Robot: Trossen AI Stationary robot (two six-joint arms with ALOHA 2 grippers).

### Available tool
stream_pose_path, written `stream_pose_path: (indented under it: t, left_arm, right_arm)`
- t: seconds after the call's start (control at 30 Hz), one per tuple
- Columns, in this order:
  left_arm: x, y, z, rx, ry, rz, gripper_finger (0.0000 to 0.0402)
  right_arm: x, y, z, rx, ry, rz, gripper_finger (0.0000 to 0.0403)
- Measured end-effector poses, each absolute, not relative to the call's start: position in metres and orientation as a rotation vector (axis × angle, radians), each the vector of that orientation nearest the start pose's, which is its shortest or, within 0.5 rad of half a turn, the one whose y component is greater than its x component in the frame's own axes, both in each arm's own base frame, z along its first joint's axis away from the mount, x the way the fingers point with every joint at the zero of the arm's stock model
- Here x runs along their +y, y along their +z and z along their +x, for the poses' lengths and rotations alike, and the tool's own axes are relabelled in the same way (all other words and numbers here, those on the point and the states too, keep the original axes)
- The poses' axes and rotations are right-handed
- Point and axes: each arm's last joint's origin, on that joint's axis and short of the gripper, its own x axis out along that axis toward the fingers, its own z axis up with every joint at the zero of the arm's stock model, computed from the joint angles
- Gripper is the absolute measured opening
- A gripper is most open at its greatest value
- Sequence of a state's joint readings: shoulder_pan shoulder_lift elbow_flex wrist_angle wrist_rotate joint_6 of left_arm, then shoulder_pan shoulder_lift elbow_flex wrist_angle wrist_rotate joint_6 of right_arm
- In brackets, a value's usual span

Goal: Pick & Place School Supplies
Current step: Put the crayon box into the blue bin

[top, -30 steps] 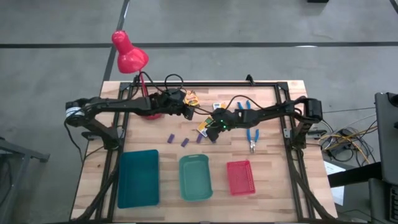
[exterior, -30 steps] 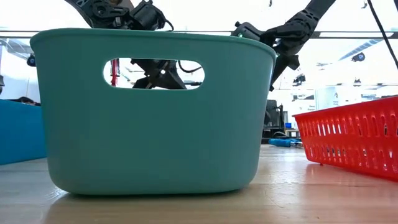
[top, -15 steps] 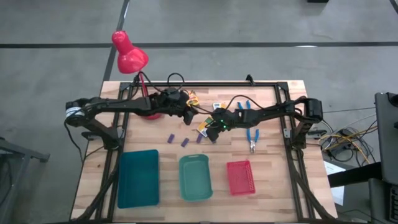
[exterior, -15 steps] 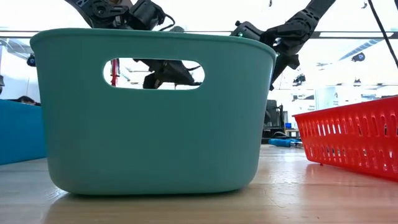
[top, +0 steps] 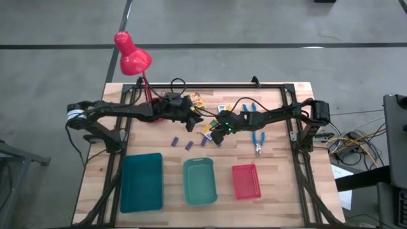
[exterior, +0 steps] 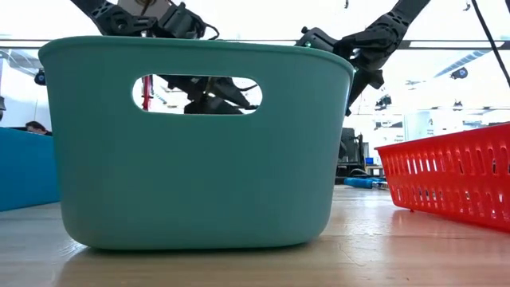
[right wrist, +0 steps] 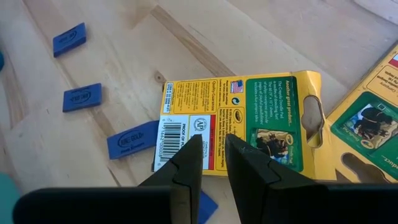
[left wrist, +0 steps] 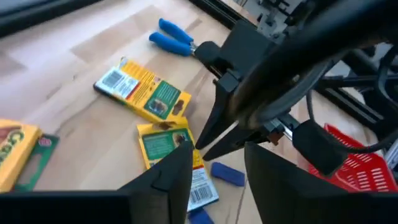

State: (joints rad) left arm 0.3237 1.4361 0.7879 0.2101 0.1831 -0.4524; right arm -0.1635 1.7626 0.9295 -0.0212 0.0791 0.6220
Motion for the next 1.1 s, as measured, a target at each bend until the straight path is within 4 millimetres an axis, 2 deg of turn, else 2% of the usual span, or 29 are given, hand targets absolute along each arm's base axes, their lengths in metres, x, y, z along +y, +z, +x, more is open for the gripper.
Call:
stream_pose_path:
  t: [0.23,0.33,0.7,0.93,1.1]
  left_arm:
    - [0.091,0.209,0.282,0.366,0.367,-0.986,0.0154]
    - [0.09,0.204,0.28,0.37,0.396,-1.081,0.0154]
    - [0.089,0.2,0.278,0.387,0.408,-1.092,0.0154]
    - [0.089,0.2,0.278,0.388,0.407,-1.089,0.0154]
    - [0.089,0.2,0.278,0.39,0.403,-1.07,0.0154]
  right_arm:
    - [-0.058,0.148,0.338,0.76,-0.489,0.615,0.0068]
    - [-0.058,0.145,0.338,0.769,-0.494,0.614,0.0068]
    - [-0.061,0.12,0.342,0.807,-0.56,0.673,0.0068]
    - [-0.066,0.121,0.344,0.791,-0.599,0.644,0.0068]
    - [-0.078,0.124,0.355,0.788,-0.599,0.576,0.0068]
